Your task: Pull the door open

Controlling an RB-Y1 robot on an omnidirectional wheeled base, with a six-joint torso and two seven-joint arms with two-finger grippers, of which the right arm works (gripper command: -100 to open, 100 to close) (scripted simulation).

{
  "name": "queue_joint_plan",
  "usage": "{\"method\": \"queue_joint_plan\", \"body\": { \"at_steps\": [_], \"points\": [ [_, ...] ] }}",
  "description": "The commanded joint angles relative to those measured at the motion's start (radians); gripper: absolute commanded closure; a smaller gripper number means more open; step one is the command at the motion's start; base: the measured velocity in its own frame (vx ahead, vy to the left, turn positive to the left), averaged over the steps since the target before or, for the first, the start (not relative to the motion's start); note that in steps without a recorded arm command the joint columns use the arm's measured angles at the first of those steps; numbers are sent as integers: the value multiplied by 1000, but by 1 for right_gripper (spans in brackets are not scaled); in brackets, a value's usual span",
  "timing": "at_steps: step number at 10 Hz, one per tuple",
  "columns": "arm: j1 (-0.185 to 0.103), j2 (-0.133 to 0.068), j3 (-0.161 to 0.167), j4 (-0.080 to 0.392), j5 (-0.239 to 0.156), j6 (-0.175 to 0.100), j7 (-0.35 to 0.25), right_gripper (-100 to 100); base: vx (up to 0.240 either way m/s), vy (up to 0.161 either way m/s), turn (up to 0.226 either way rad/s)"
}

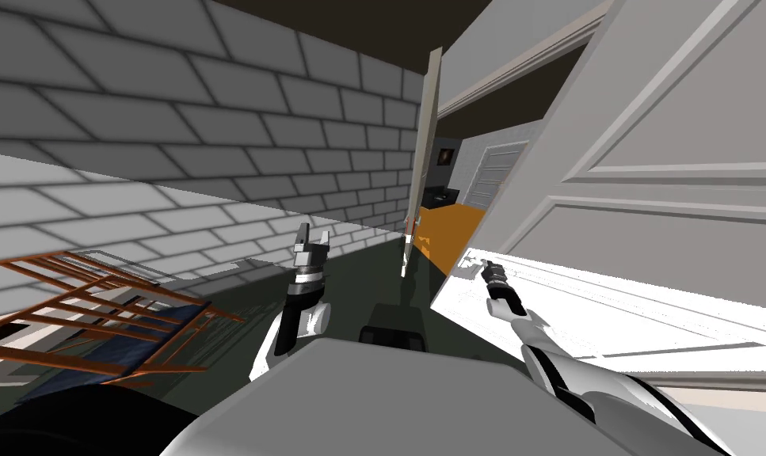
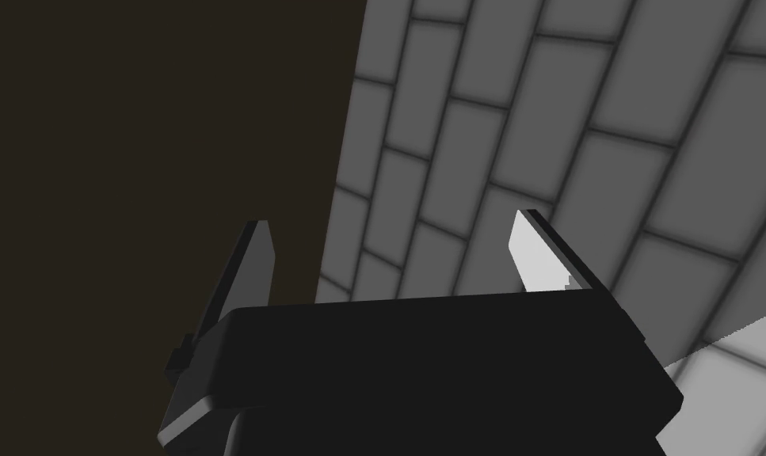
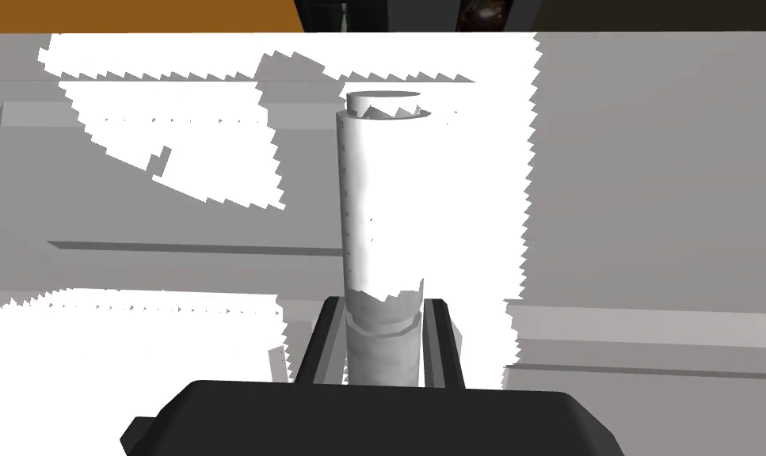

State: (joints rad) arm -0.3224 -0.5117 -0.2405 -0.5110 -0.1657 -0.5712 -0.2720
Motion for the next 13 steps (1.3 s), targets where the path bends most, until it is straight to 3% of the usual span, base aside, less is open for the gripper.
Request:
{"method": "queue_joint_plan", "body": {
  "at_steps": [1,8,10,13],
  "points": [
    [-4,0,15,8,7,-8,-12,100,-188,-27,53],
    [-8,7,92,-22,42,-15,-66,100,-197,-45,60],
    [-5,8,93,-36,43,-8,-66,100,-137,-10,30],
    [-1,10,126,-49,56,-11,-89,100,-167,-48,55]
  ]
}}
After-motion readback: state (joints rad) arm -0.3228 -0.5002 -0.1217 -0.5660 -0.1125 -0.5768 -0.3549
